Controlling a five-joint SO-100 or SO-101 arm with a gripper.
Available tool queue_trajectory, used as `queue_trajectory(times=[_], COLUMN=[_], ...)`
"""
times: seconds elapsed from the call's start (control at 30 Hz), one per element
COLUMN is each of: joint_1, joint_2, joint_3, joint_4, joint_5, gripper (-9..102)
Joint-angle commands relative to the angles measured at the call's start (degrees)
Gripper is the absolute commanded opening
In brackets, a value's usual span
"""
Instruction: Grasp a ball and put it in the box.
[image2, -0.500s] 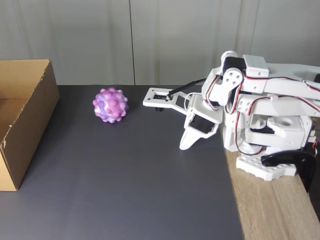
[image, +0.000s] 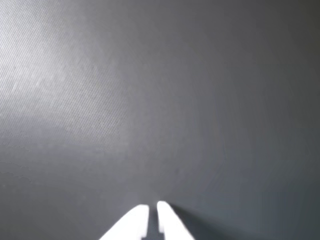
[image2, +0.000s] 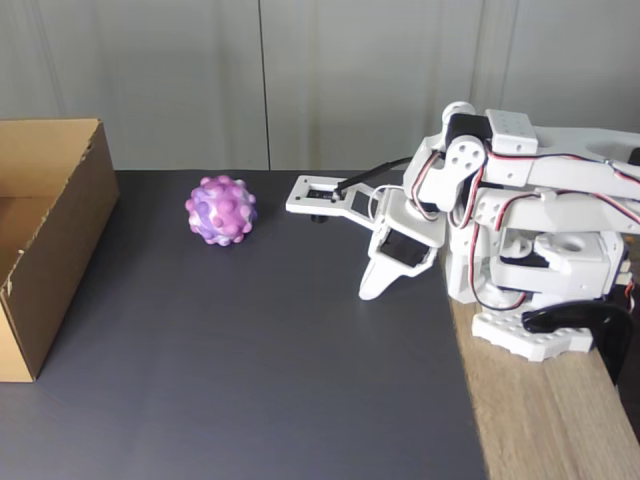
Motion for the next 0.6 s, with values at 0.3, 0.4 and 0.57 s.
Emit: queue_trajectory(times=[0.3,0.4,0.57], joint_1=[0.62,0.62,0.62], joint_2=[-0.35,-0.35,-0.35], joint_3=[0.35,0.35,0.35], joint_4=[1.05,1.05,1.05], joint_5=[-0.09,-0.09,-0.09], gripper=[3,3,3])
